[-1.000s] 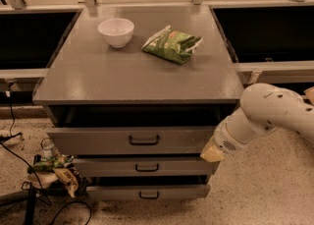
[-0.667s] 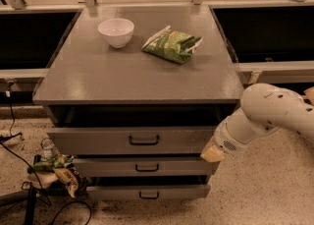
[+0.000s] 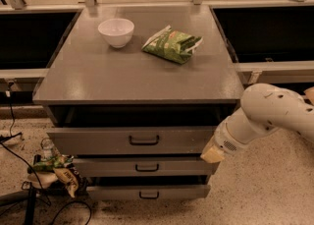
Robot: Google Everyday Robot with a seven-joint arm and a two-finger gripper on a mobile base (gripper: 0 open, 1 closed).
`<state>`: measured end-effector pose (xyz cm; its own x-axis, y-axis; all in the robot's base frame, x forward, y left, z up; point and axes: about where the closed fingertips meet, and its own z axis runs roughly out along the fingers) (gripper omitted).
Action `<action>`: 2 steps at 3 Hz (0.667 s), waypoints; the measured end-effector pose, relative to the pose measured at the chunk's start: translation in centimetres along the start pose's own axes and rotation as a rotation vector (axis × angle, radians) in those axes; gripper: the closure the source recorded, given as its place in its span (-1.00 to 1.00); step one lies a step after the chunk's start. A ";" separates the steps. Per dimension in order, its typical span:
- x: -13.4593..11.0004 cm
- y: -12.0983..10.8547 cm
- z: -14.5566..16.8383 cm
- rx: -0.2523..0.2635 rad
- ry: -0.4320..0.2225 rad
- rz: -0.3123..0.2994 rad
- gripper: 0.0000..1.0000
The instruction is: Close top drawer
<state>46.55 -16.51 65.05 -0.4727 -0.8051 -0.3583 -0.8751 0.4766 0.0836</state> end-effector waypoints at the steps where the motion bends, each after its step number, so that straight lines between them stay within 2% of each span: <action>1: 0.0 0.0 0.0 0.000 0.000 0.000 -1.00; 2: 0.0 0.0 0.0 0.000 0.000 0.000 -1.00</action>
Offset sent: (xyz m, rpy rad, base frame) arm 0.0000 0.0000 0.0000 0.0000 0.0000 0.0000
